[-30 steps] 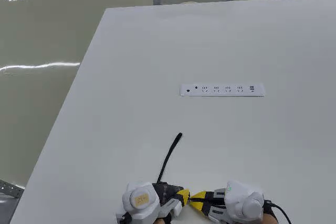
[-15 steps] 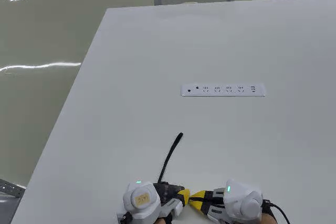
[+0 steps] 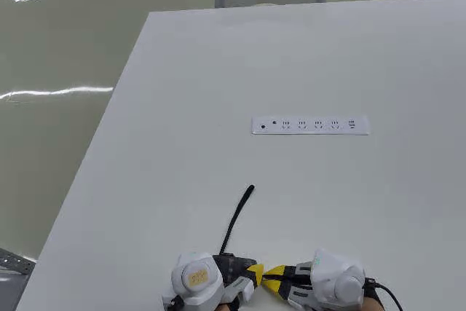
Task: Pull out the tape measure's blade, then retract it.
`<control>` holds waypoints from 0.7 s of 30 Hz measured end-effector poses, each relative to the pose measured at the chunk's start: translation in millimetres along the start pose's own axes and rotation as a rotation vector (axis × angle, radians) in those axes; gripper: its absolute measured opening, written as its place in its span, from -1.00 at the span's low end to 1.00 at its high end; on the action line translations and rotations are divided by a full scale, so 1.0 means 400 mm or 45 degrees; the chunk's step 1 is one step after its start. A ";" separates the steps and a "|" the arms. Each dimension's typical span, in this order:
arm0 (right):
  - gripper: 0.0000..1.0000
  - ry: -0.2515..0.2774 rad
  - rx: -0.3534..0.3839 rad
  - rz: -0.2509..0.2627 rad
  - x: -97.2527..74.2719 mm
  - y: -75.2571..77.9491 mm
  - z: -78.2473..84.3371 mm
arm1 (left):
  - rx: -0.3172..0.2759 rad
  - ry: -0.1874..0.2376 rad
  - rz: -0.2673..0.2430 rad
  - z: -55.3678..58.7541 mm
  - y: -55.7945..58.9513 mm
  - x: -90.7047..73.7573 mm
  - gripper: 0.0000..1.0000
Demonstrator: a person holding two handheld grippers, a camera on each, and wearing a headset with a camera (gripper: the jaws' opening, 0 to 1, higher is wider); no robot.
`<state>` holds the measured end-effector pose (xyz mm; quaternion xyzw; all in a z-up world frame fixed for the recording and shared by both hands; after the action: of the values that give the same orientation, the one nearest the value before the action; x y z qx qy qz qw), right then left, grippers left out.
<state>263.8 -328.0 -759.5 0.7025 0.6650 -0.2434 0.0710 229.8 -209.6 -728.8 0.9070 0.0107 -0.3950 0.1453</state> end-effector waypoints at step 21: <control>-0.64 -0.003 0.014 0.050 -0.019 -0.002 0.005 | 0.098 0.037 0.062 -0.010 -0.016 -0.014 0.45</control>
<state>262.4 -335.4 -757.6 0.7155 0.6496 -0.2463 0.0728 228.1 -201.9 -723.6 0.9176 -0.0247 -0.3784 0.1196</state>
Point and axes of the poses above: the centre of the closed fingertips' face, and the gripper's own axes: x roughly forward along the fingers, y roughly to its right, z roughly out of its underside, the point moved 6 cm from there along -x, roughly backward along the fingers, and after that the axes turned 3 degrees about x, right-handed, at the moved point
